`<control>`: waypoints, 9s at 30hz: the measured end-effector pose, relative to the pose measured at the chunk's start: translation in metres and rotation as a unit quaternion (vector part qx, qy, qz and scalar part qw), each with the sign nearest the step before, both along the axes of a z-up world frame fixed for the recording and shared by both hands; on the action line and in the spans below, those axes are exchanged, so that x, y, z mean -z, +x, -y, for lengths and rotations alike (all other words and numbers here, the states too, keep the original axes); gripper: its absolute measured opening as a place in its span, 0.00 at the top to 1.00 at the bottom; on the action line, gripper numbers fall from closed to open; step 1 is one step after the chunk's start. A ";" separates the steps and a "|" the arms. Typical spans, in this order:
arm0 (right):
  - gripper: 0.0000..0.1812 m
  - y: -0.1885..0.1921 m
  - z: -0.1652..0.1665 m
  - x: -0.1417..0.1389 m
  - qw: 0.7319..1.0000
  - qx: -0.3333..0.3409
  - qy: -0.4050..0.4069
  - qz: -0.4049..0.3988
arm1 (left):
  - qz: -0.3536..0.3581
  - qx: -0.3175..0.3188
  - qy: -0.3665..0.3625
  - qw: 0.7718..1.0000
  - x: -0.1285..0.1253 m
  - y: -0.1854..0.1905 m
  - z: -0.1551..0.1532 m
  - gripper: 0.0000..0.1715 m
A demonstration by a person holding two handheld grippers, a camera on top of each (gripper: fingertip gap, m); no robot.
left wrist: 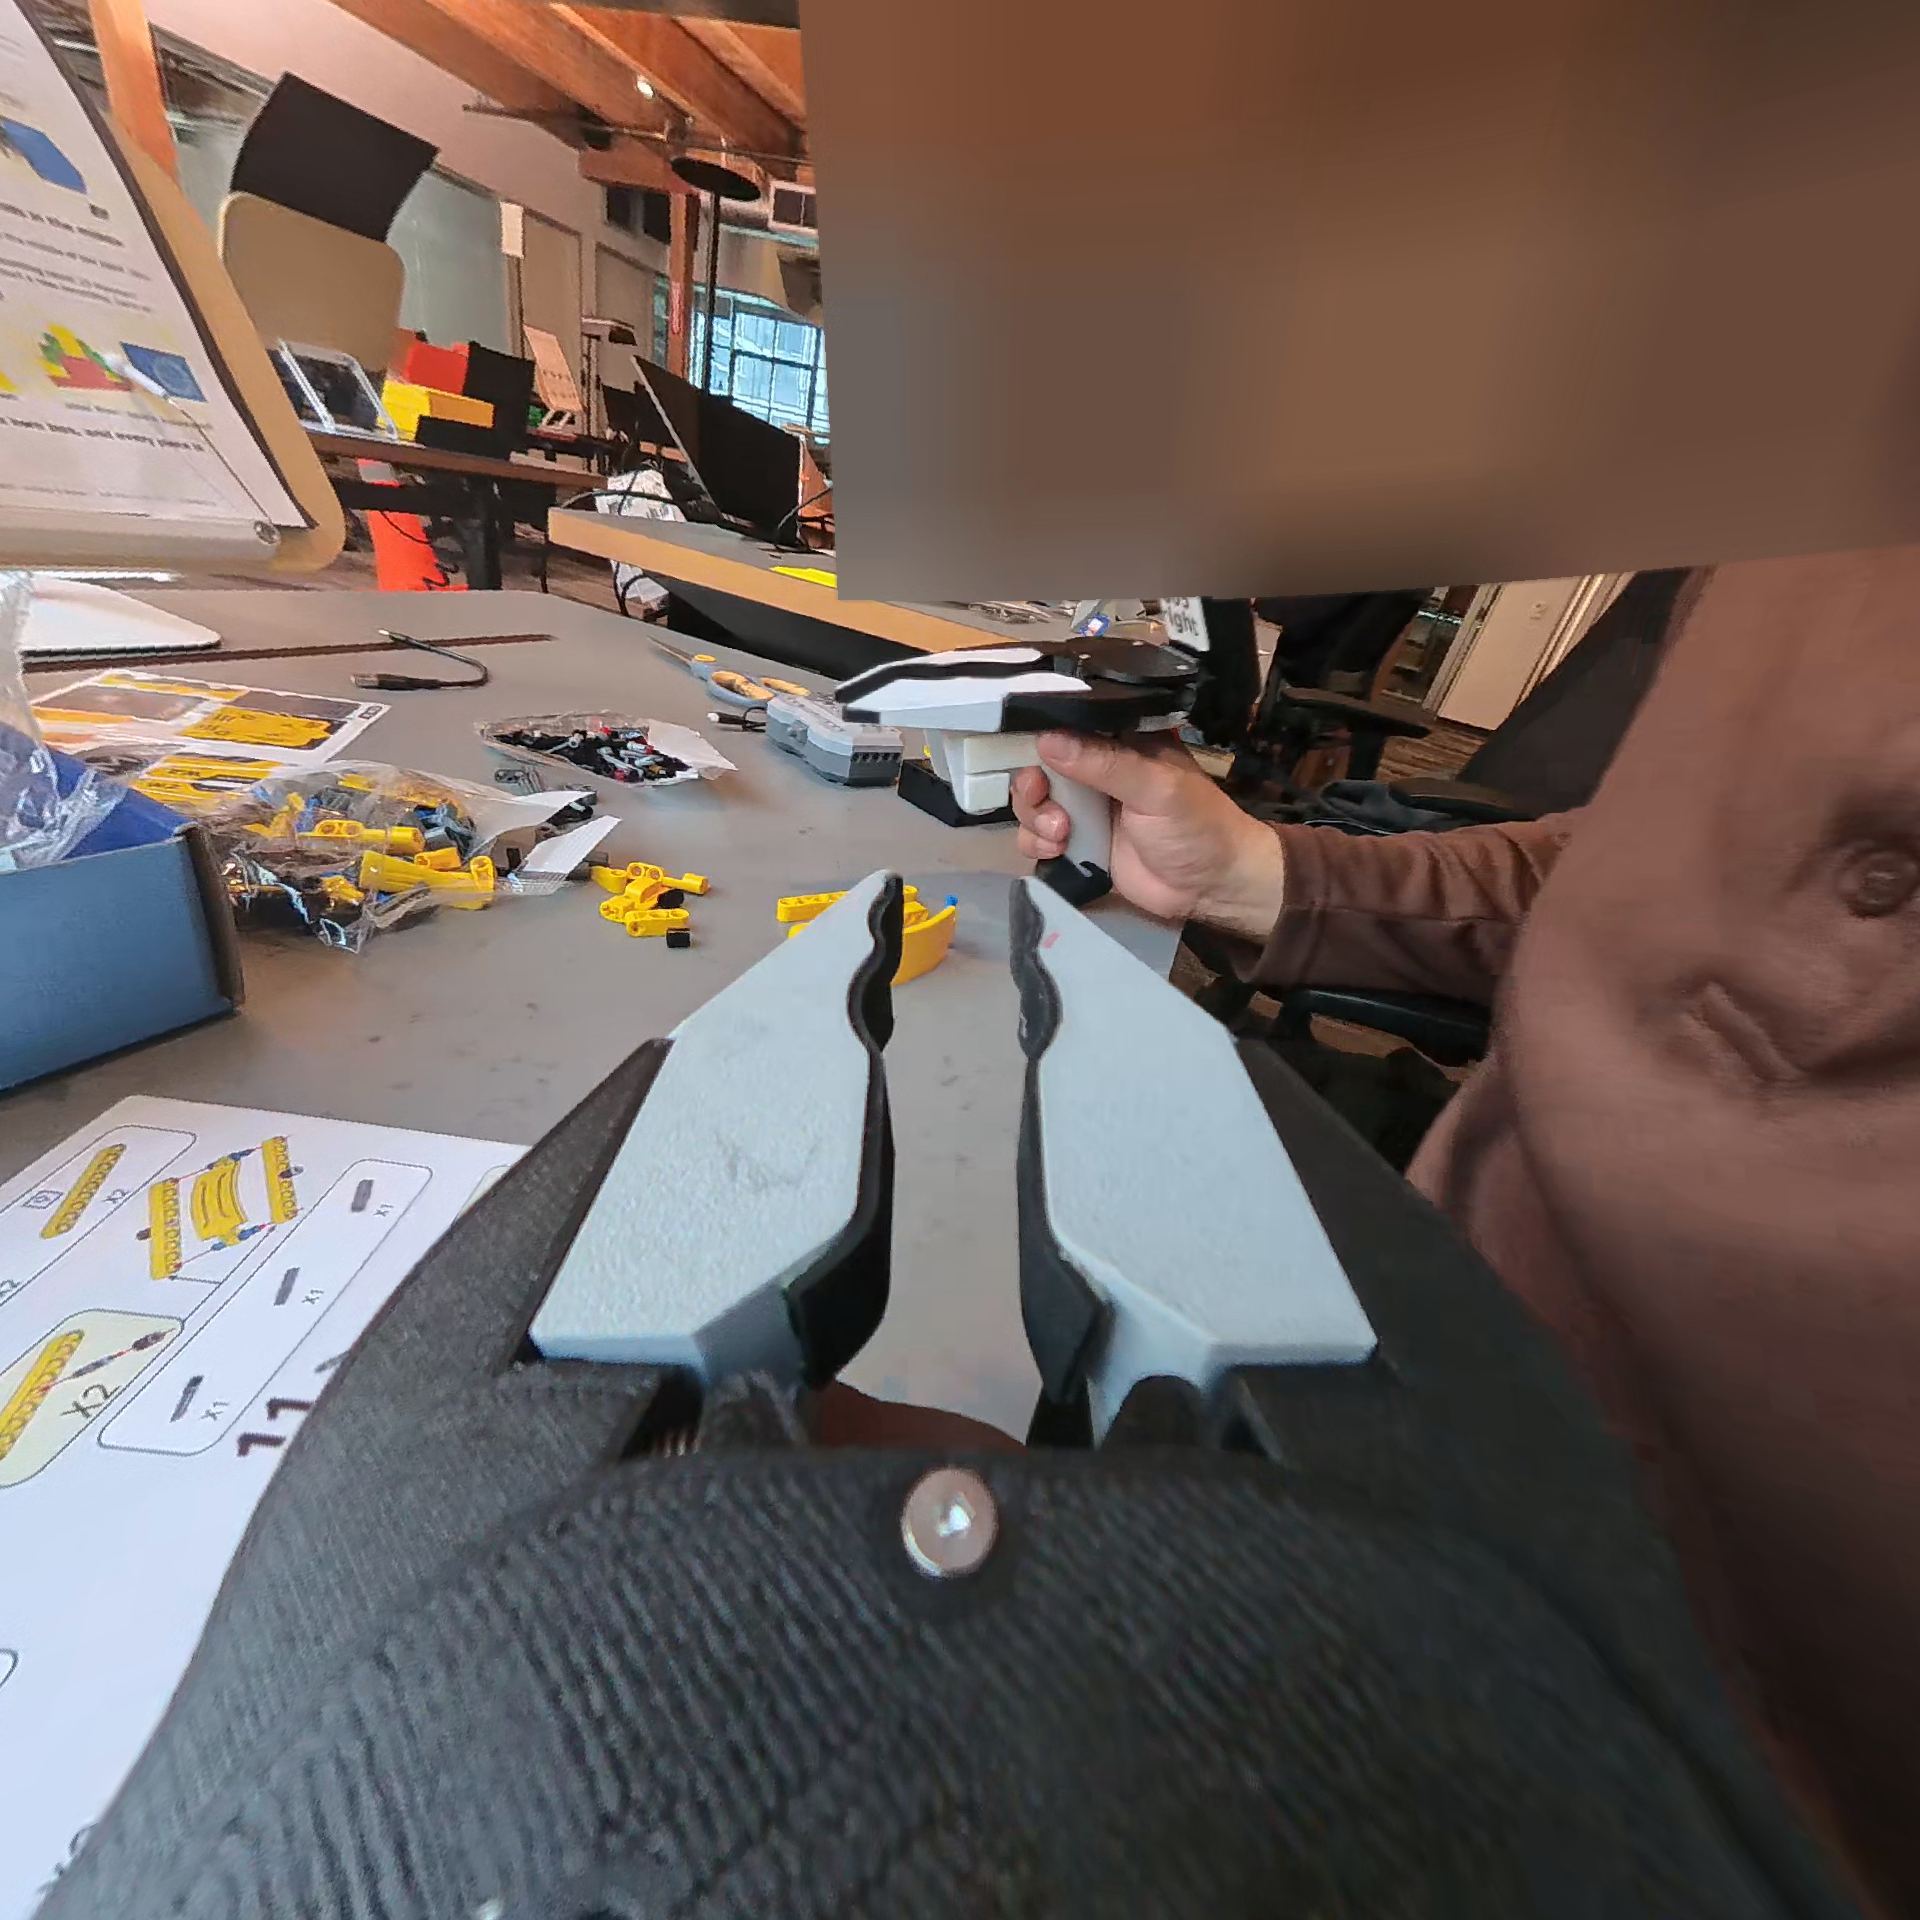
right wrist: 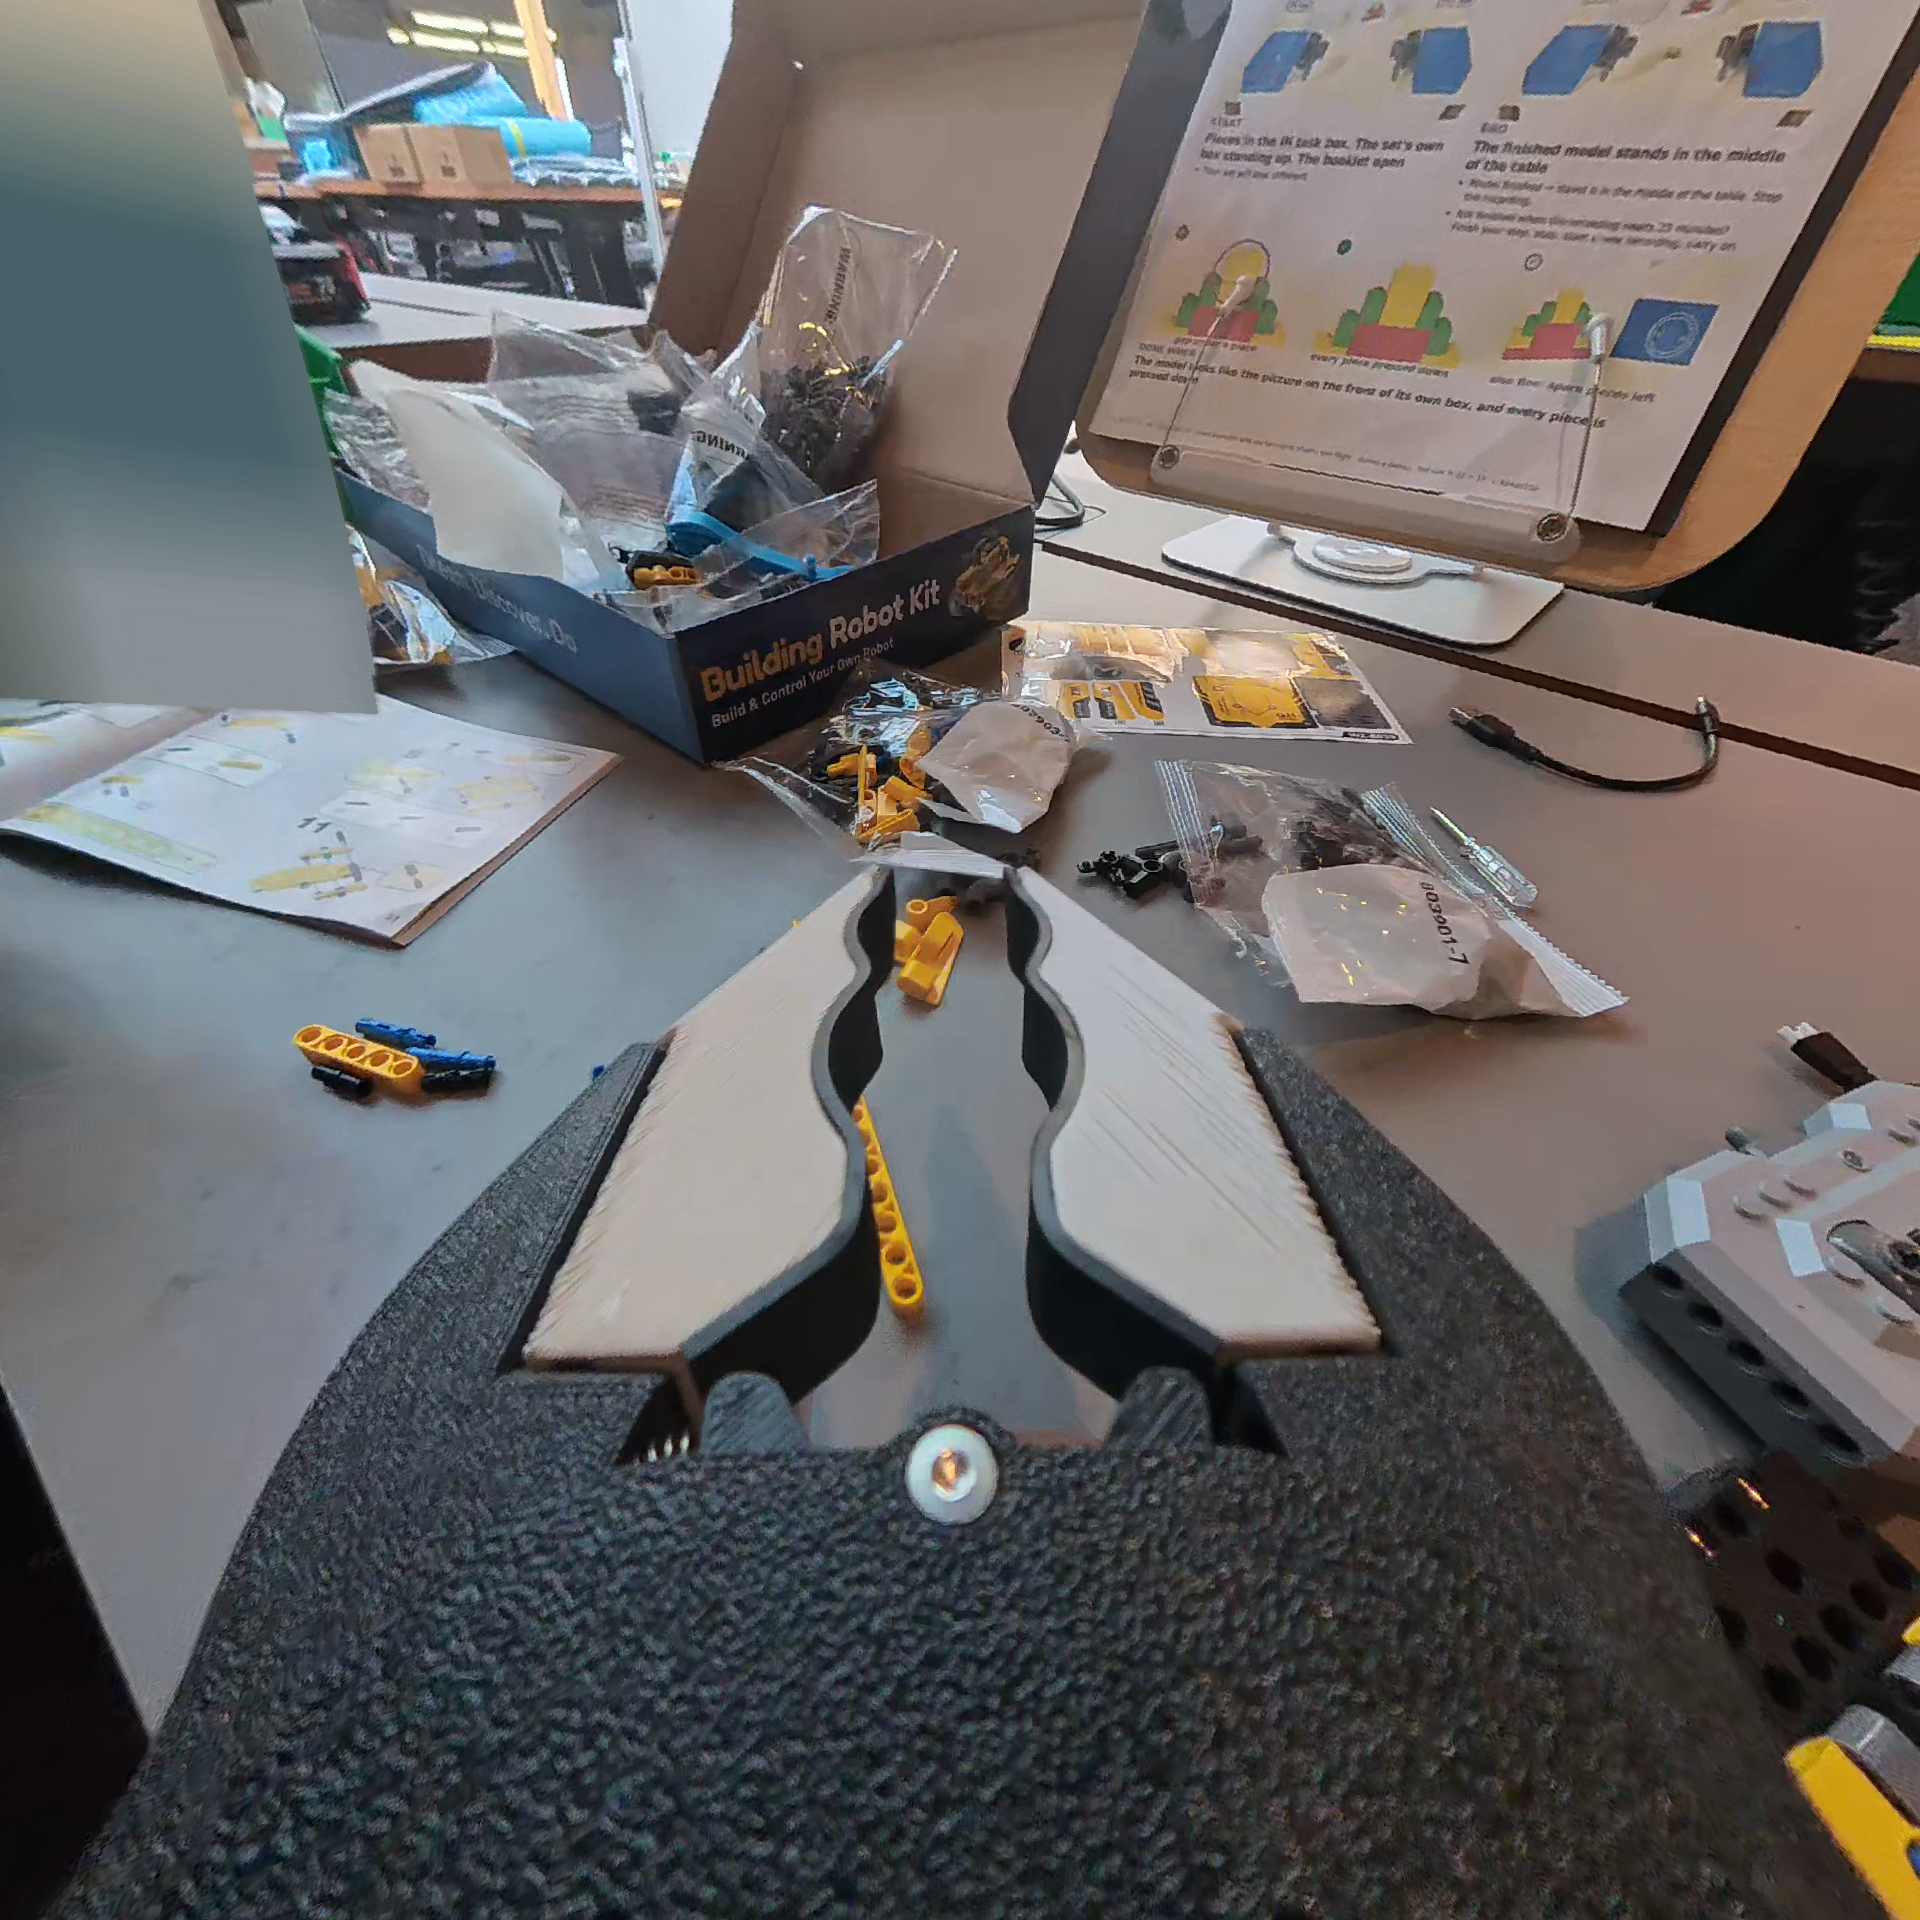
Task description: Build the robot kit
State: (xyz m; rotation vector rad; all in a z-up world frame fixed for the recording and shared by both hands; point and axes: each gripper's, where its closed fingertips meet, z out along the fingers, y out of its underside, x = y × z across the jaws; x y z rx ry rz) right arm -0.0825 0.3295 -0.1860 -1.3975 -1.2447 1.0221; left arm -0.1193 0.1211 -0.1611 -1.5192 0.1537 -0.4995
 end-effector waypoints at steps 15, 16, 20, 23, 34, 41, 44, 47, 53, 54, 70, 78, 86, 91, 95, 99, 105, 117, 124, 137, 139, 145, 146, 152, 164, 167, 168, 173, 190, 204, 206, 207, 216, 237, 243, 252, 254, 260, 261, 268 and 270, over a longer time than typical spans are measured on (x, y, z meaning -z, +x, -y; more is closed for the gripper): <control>0.82 0.020 0.032 0.030 0.989 -0.098 -0.036 0.101 | -0.088 -0.027 -0.020 0.996 0.019 0.015 -0.003 0.91; 0.82 0.021 0.033 0.031 0.988 -0.103 -0.034 0.106 | -0.087 -0.028 -0.019 0.996 0.019 0.015 -0.002 0.91; 0.84 0.027 0.019 0.043 0.988 -0.056 0.000 0.144 | -0.094 -0.028 -0.029 0.995 0.022 0.016 -0.004 0.91; 0.85 0.026 0.016 0.050 0.985 -0.048 0.006 0.165 | -0.106 -0.028 -0.031 0.994 0.024 0.018 -0.005 0.91; 0.85 0.030 0.066 0.055 0.964 -0.185 0.077 0.175 | -0.106 -0.010 -0.051 0.993 0.030 0.022 -0.006 0.91; 0.93 0.030 0.073 0.066 0.954 -0.207 0.057 0.209 | -0.111 -0.005 -0.052 0.992 0.031 0.024 -0.007 0.91; 0.99 0.030 0.079 0.068 0.949 -0.223 0.036 0.218 | -0.104 -0.003 -0.055 0.993 0.031 0.023 -0.007 0.91; 0.99 0.034 0.100 0.064 0.935 -0.281 -0.031 0.216 | -0.096 0.000 -0.060 0.994 0.031 0.022 -0.007 0.91; 0.99 0.038 0.113 0.056 0.910 -0.317 -0.165 0.213 | -0.097 -0.001 -0.059 0.994 0.031 0.022 -0.007 0.90; 0.99 0.039 0.112 0.059 0.905 -0.315 -0.182 0.222 | -0.097 -0.001 -0.059 0.993 0.031 0.023 -0.007 0.90; 0.90 0.038 0.084 0.073 0.927 -0.240 -0.144 0.251 | -0.095 0.001 -0.060 0.994 0.031 0.023 -0.007 0.90; 0.80 0.036 0.079 0.066 0.947 -0.214 -0.091 0.223 | -0.093 0.002 -0.062 0.994 0.031 0.023 -0.007 0.90; 0.85 0.034 0.093 0.084 0.935 -0.215 0.073 0.273 | -0.092 0.002 -0.061 0.994 0.031 0.023 -0.007 0.90; 0.84 0.045 0.080 0.084 0.932 -0.230 0.074 0.270 | -0.091 0.004 -0.061 0.994 0.031 0.023 -0.007 0.90; 0.86 0.046 0.074 0.083 0.925 -0.255 0.118 0.257 | -0.092 0.003 -0.063 0.994 0.031 0.023 -0.007 0.90; 0.86 0.035 0.079 0.084 0.915 -0.286 0.121 0.256 | -0.094 0.003 -0.066 0.993 0.032 0.023 -0.008 0.90; 0.84 0.036 0.080 0.079 0.919 -0.290 0.112 0.241 | -0.093 0.003 -0.066 0.994 0.032 0.023 -0.008 0.90; 0.86 0.021 0.030 0.047 0.977 -0.142 0.037 0.153 | -0.093 0.003 -0.064 0.994 0.032 0.023 -0.008 0.90; 0.90 0.013 0.033 0.058 0.970 -0.139 0.071 0.186 | -0.094 -0.004 -0.075 0.993 0.034 0.022 -0.010 0.90; 0.90 -0.006 0.050 0.070 0.954 -0.193 0.051 0.223 | -0.102 0.000 -0.070 0.992 0.034 0.027 -0.011 0.90; 0.89 -0.006 0.054 0.072 0.950 -0.207 0.050 0.228 | -0.098 0.002 -0.069 0.993 0.034 0.026 -0.011 0.90; 0.91 -0.008 0.047 0.062 0.960 -0.196 0.011 0.200 | -0.094 0.005 -0.067 0.993 0.033 0.026 -0.010 0.90; 0.91 -0.010 0.044 0.063 0.961 -0.189 0.013 0.203 | -0.093 0.005 -0.067 0.993 0.033 0.026 -0.010 0.90; 0.90 -0.014 0.040 0.066 0.962 -0.170 0.040 0.210 | -0.093 0.005 -0.069 0.993 0.033 0.026 -0.011 0.90; 0.90 -0.018 0.031 0.061 0.969 -0.147 0.027 0.198 | -0.096 0.004 -0.069 0.993 0.034 0.026 -0.011 0.90; 0.90 -0.020 0.024 0.058 0.974 -0.128 0.024 0.187 | -0.097 -0.004 -0.065 0.993 0.033 0.025 -0.011 0.90; 0.90 -0.020 0.021 0.056 0.976 -0.119 0.025 0.182 | -0.093 -0.017 -0.067 0.993 0.032 0.021 -0.013 0.91; 0.90 -0.021 0.014 0.054 0.979 -0.098 0.023 0.175 | -0.049 -0.103 -0.103 0.988 0.036 -0.007 -0.025 0.92; 0.92 -0.056 0.023 0.060 0.969 -0.147 0.043 0.193 | -0.009 -0.119 -0.153 0.981 0.046 -0.018 -0.032 0.93; 0.92 -0.068 0.019 0.075 0.959 -0.152 0.022 0.239 | -0.009 -0.109 -0.161 0.981 0.048 -0.016 -0.033 0.93; 0.92 -0.068 0.022 0.067 0.963 -0.159 0.033 0.213 | -0.007 -0.109 -0.164 0.980 0.049 -0.016 -0.033 0.93; 0.92 -0.066 0.025 0.060 0.966 -0.167 0.040 0.192 | -0.007 -0.110 -0.167 0.980 0.049 -0.017 -0.033 0.93; 0.93 -0.025 0.095 0.044 0.940 -0.279 0.088 0.175 | -0.046 -0.099 -0.271 0.956 0.079 -0.015 -0.039 0.92; 0.93 -0.022 0.140 0.071 0.900 -0.321 0.171 0.240 | -0.094 -0.085 -0.364 0.923 0.108 -0.010 -0.043 0.97; 0.93 -0.026 0.131 0.076 0.900 -0.300 0.173 0.265 | -0.091 -0.094 -0.363 0.922 0.108 -0.014 -0.042 0.97; 0.94 -0.037 0.116 0.069 0.911 -0.278 0.111 0.283 | -0.107 -0.100 -0.363 0.920 0.108 -0.014 -0.042 0.95; 0.93 -0.039 0.119 0.074 0.905 -0.288 0.119 0.291 | -0.117 -0.102 -0.362 0.919 0.108 -0.013 -0.042 0.95; 0.93 -0.042 0.122 0.071 0.897 -0.315 0.098 0.293 | -0.166 -0.113 -0.342 0.918 0.099 -0.019 -0.043 0.89; 0.93 -0.041 0.123 0.071 0.896 -0.320 0.094 0.294 | -0.171 -0.110 -0.339 0.918 0.097 -0.021 -0.045 0.90; 0.94 -0.041 0.124 0.075 0.893 -0.326 0.093 0.297 | -0.217 -0.050 -0.366 0.904 0.096 -0.015 -0.054 0.89; 0.94 -0.041 0.123 0.077 0.892 -0.326 0.095 0.300 | -0.227 -0.036 -0.378 0.897 0.100 -0.013 -0.055 0.89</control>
